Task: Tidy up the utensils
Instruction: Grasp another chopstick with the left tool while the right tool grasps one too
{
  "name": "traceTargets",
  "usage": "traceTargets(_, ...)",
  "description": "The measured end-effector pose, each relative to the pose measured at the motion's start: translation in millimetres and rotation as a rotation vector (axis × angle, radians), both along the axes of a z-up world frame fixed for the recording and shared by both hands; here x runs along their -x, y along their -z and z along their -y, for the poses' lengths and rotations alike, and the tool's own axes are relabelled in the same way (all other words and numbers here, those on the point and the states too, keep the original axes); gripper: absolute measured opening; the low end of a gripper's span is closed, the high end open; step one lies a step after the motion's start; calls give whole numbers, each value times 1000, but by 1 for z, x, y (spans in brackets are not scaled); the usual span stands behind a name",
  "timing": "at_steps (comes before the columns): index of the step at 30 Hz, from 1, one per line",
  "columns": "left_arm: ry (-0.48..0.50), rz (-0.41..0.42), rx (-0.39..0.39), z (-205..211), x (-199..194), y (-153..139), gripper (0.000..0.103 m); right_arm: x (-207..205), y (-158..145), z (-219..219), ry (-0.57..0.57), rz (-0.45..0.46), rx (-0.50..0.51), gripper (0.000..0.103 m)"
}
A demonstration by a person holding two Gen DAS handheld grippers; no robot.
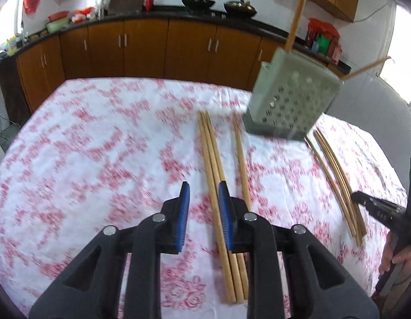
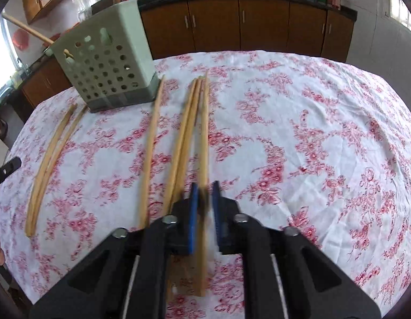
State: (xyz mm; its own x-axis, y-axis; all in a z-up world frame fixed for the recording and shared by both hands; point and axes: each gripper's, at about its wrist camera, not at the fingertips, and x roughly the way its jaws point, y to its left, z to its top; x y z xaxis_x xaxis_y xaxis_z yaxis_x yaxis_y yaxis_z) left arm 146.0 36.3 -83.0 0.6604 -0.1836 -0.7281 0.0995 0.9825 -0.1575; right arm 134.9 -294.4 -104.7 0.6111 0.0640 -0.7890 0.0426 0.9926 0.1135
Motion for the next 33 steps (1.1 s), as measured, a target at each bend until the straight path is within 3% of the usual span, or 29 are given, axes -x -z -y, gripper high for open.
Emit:
traceTargets(9, 40, -76, -32, 17, -6, 22, 15, 5, 0, 13, 51, 7, 8, 8)
traceTargets(21, 39, -69, -103, 24, -5, 28, 14, 8, 1, 1, 24, 15, 38, 8)
traceTargets(26, -4, -70, -127, 13, -16, 28, 9, 6, 2, 6, 41, 24, 55, 8)
traceTargets(33, -78, -67, -88, -18, -29, 27, 10, 6, 3, 18, 87, 41, 57, 8)
